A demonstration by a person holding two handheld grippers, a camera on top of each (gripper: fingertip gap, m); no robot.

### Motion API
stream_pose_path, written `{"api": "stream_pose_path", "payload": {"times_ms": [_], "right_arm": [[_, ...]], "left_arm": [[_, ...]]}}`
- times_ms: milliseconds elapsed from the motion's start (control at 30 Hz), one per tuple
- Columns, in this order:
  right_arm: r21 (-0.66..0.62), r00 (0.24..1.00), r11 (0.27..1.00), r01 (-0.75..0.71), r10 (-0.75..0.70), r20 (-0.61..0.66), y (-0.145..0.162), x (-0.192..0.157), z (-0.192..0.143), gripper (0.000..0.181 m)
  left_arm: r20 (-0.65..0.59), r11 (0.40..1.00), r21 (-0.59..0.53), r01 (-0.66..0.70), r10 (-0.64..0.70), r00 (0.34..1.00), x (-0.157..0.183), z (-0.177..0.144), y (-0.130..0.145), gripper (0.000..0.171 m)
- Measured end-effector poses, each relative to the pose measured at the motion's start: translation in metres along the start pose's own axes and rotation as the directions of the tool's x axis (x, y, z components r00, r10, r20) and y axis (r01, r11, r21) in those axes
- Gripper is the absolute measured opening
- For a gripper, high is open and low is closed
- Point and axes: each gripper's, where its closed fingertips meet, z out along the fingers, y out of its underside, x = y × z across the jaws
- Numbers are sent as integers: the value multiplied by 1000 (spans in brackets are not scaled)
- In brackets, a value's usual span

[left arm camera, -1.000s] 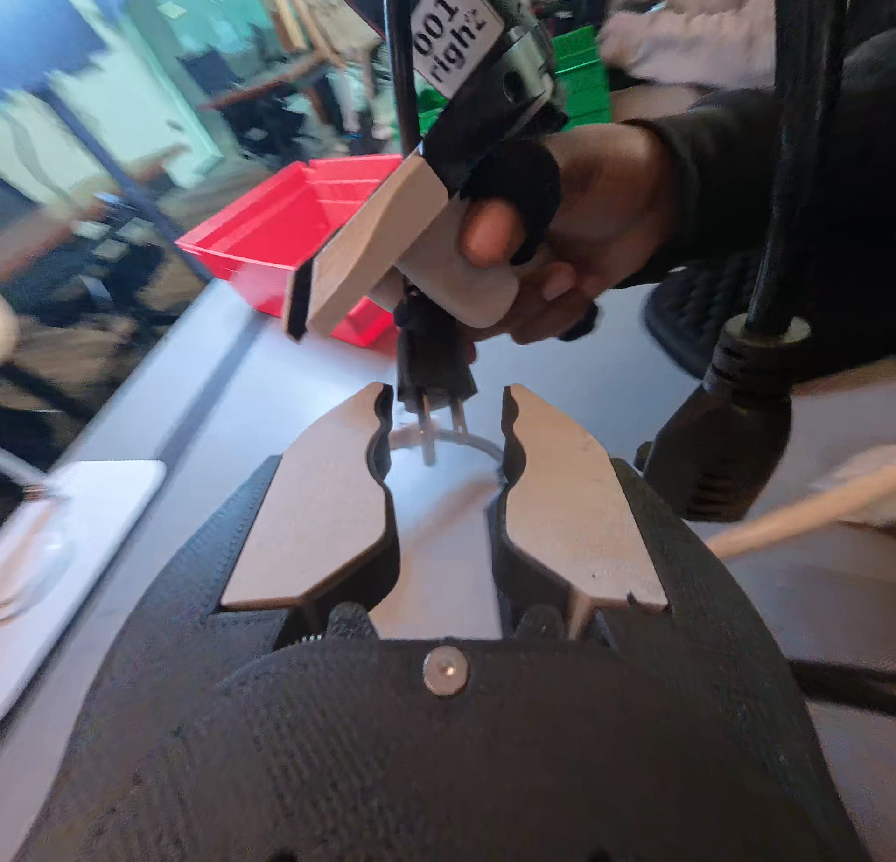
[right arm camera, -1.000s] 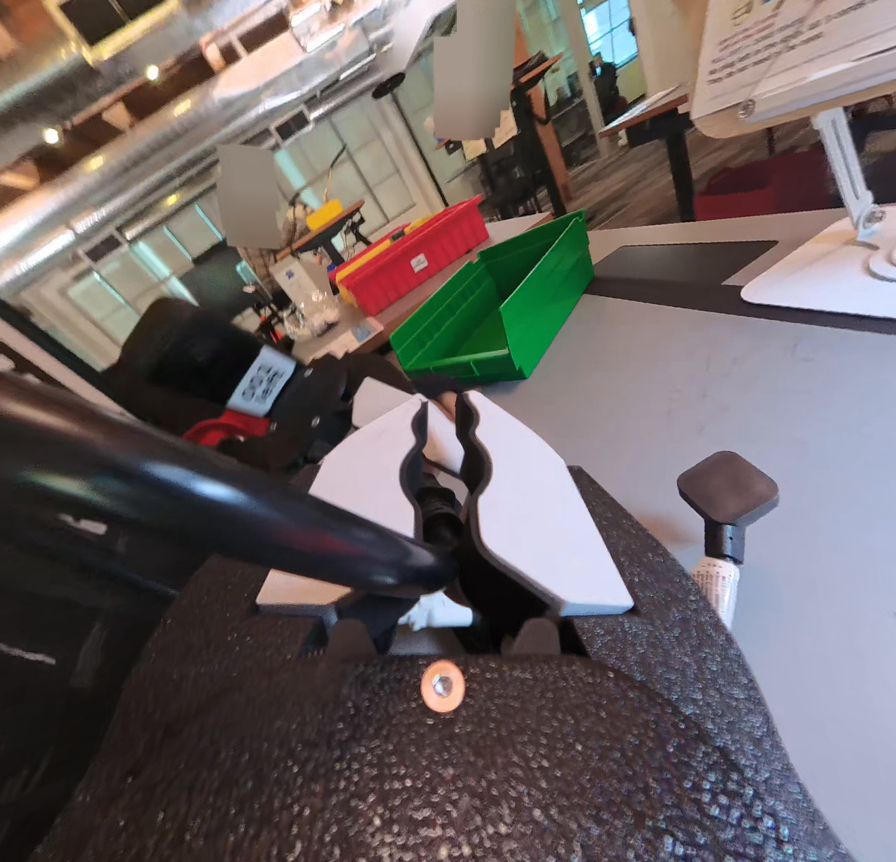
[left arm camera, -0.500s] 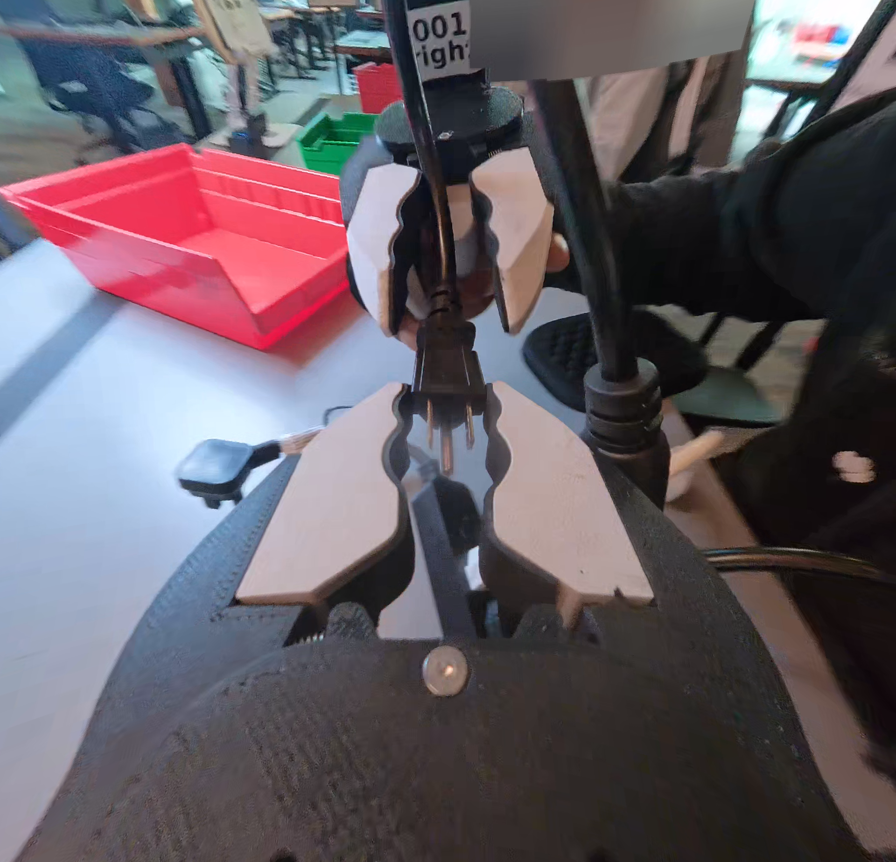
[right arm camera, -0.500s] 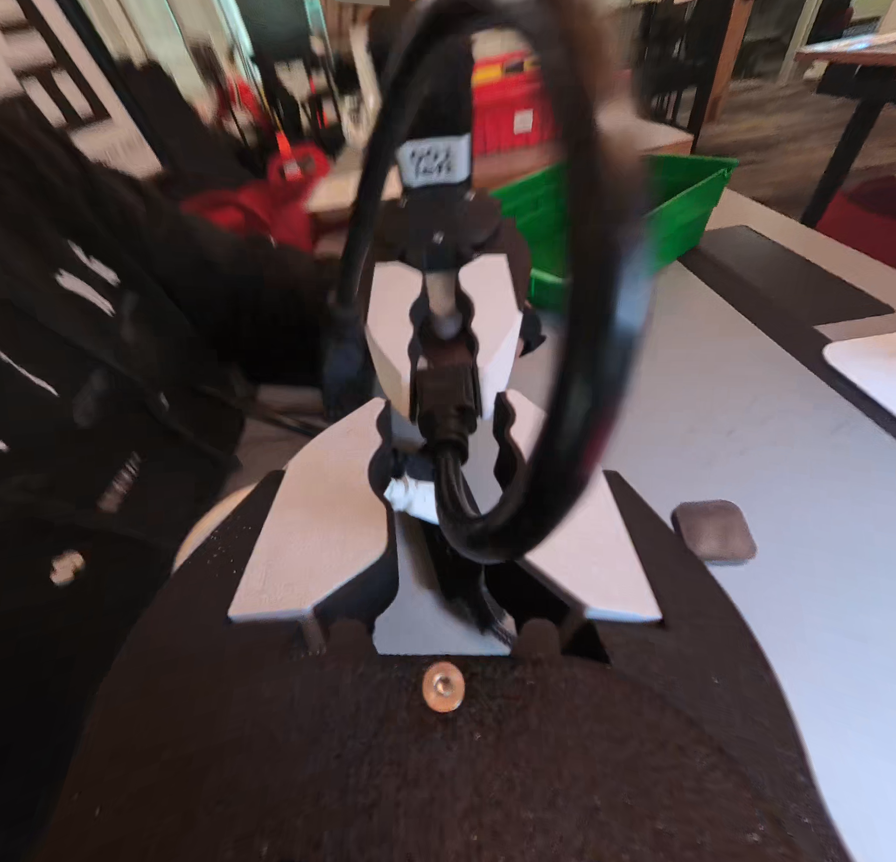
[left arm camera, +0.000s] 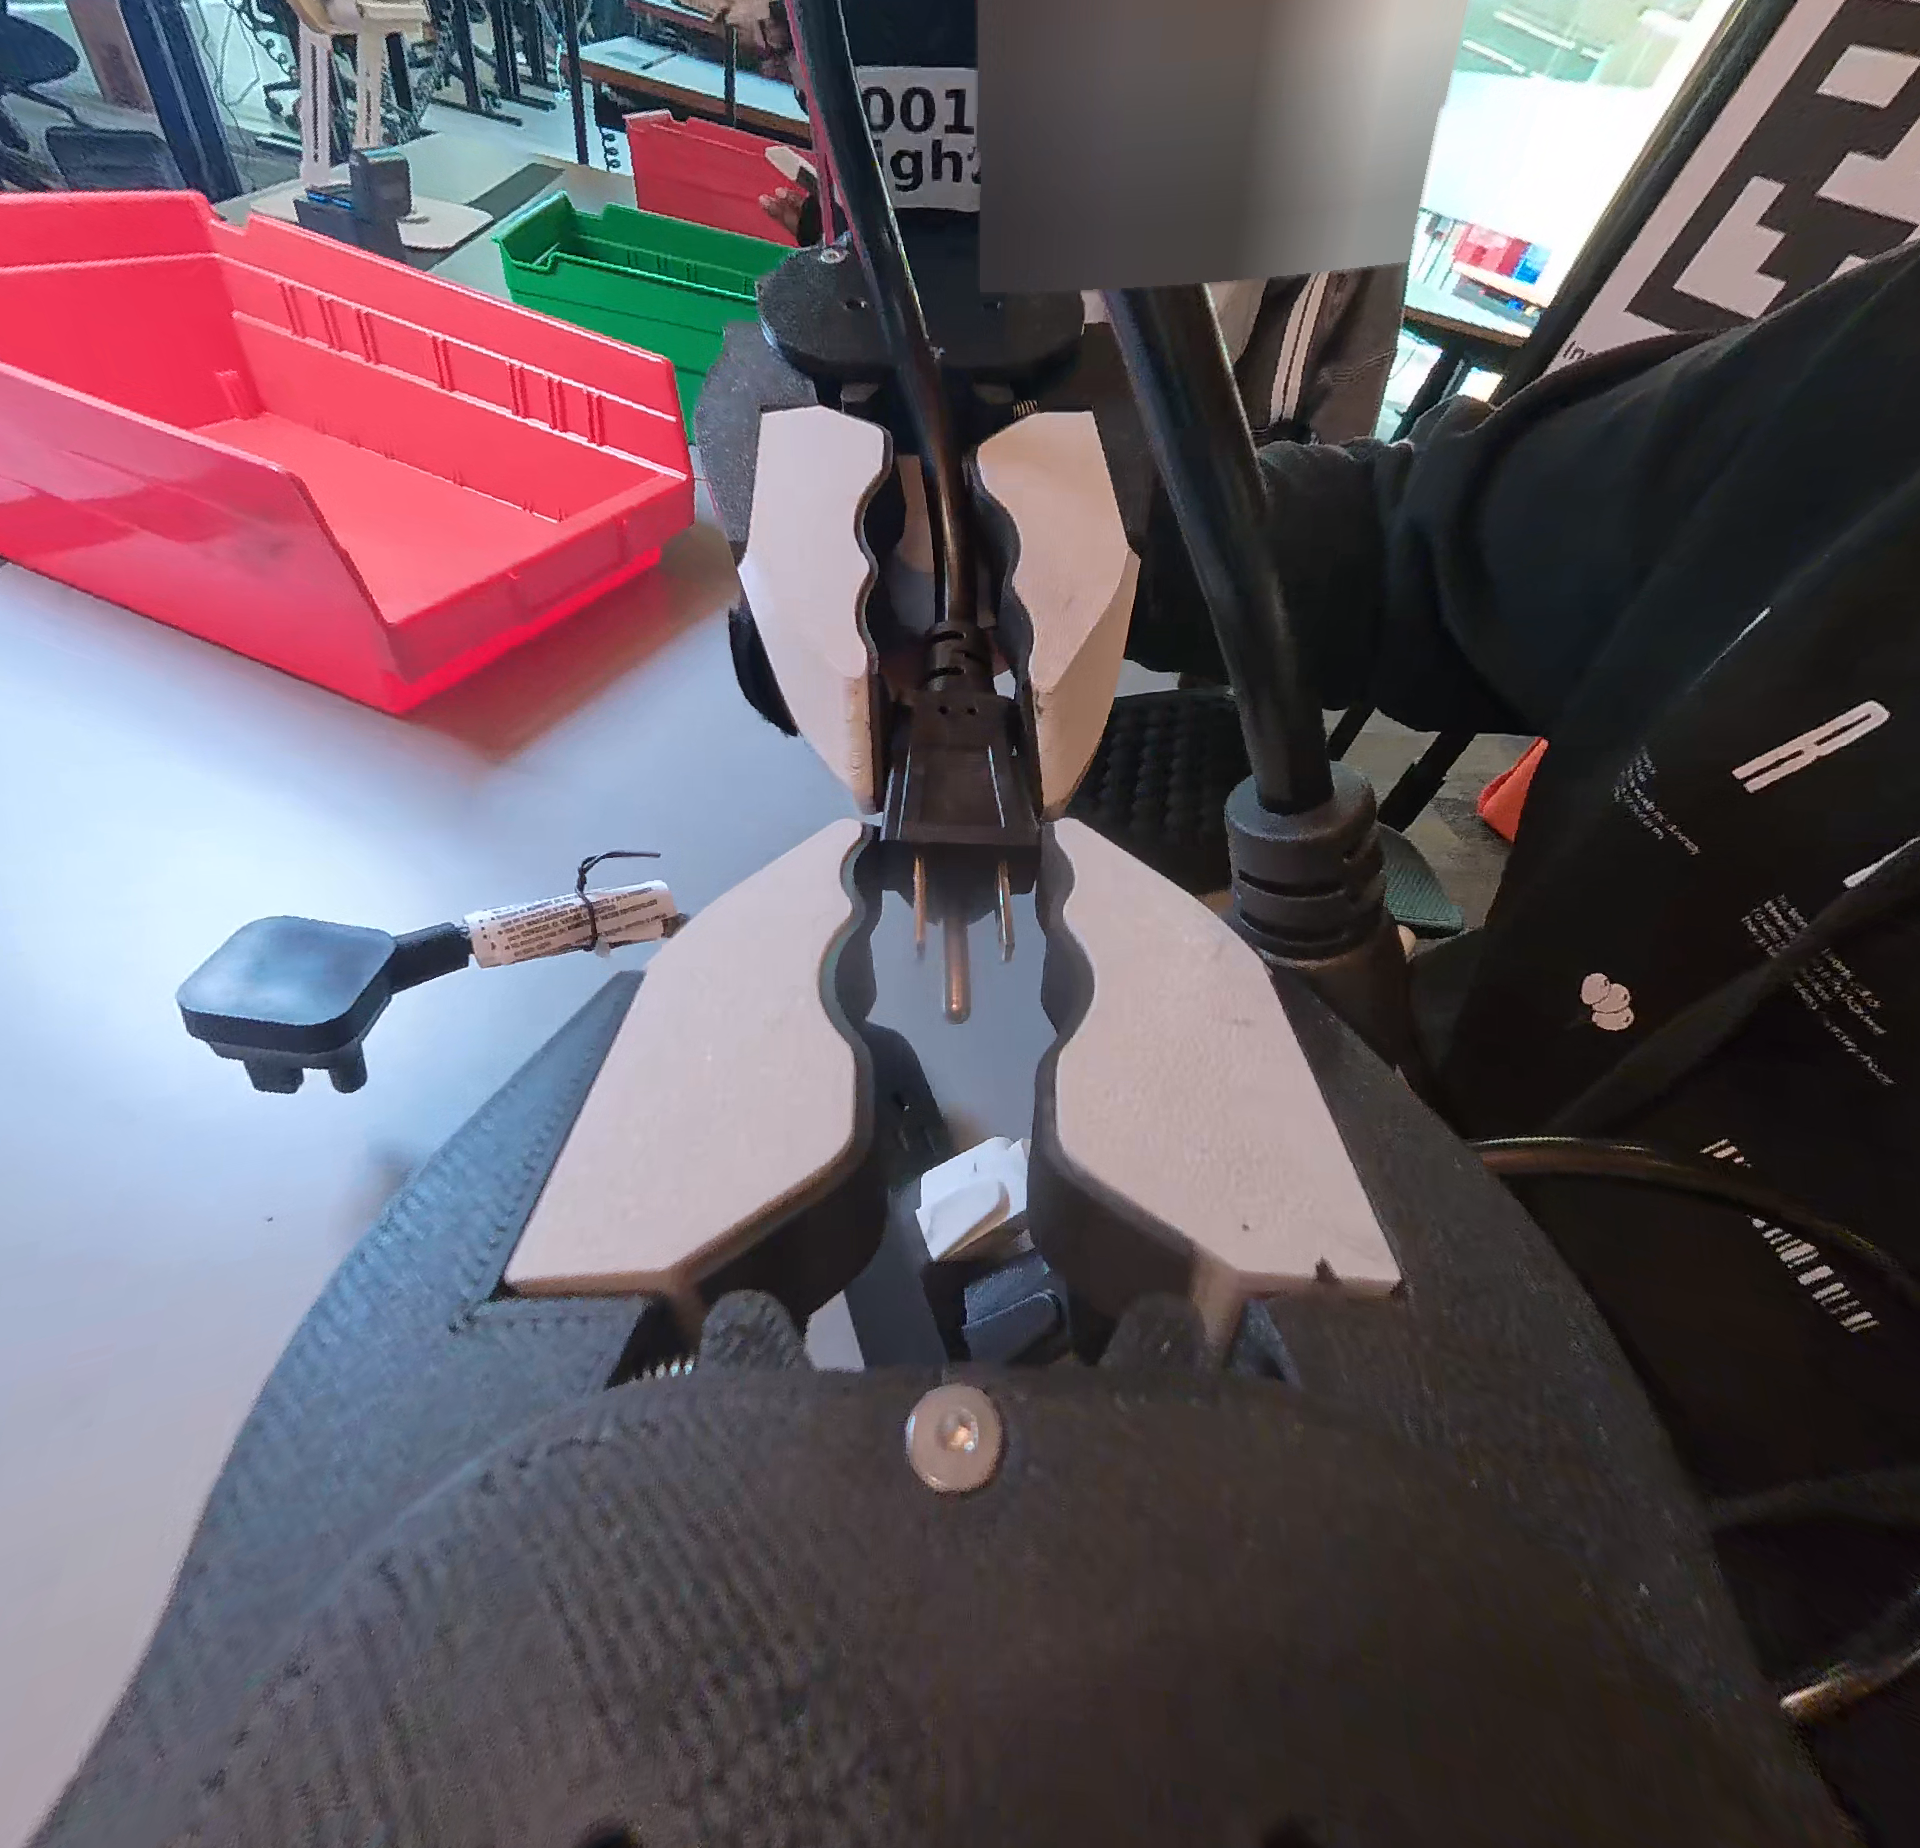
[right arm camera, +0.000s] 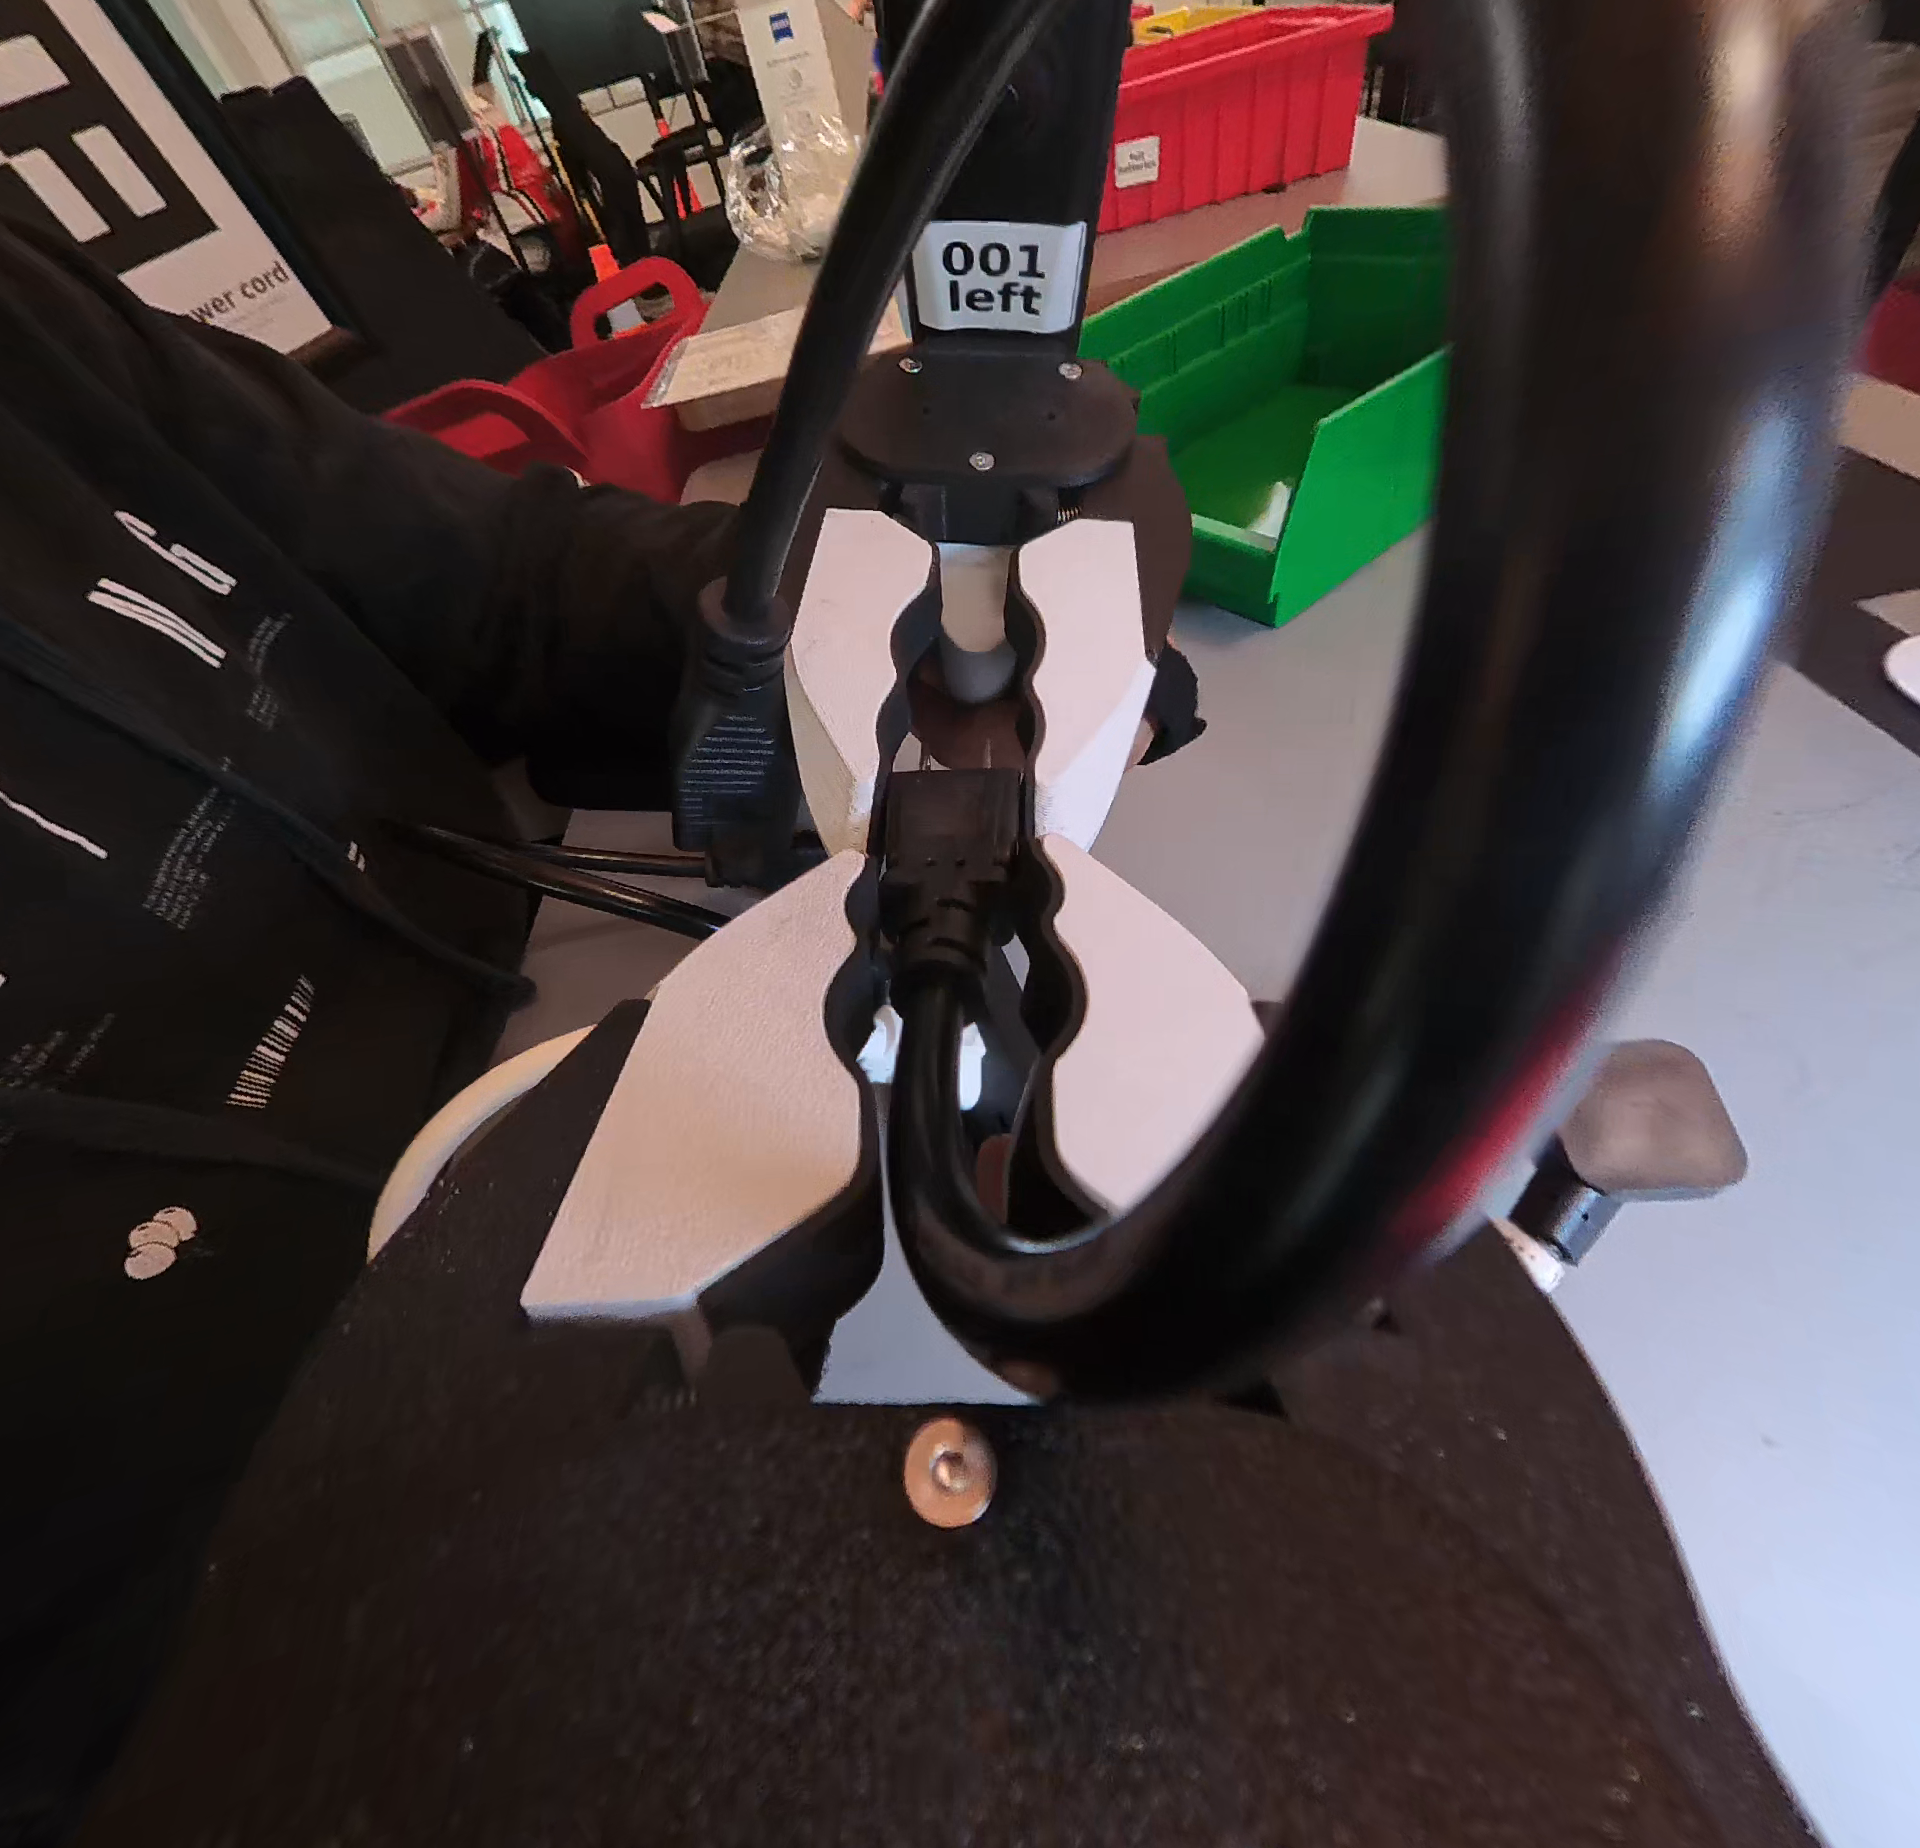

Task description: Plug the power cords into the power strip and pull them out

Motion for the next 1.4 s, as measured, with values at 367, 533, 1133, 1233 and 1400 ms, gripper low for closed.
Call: {"api": "stream_pose_path", "payload": {"times_ms": [367, 533, 1133, 1233, 1400], "right_arm": [[51, 999, 998, -37, 39, -35, -6, 4, -1, 26], [96, 996, 994, -54, 60, -62, -8, 2, -26, 27], [50, 975, 991, -123, 131, -179, 6, 23, -47, 26], [51, 975, 990, -132, 139, -174, 0, 27, -45, 26], [60, 983, 994, -94, 102, -151, -25, 34, -39, 22]], "left_arm": [[44, 1000, 13, -28, 28, 999, -3, -4, -5, 29], [208, 973, -161, -164, 196, 958, -9, -36, 14, 36], [269, 744, -637, -203, 462, 845, -8, -21, 139, 55], [239, 713, -657, -245, 505, 830, -12, -17, 139, 51], [182, 827, -561, -45, 176, 967, -9, -20, 142, 49]]}}
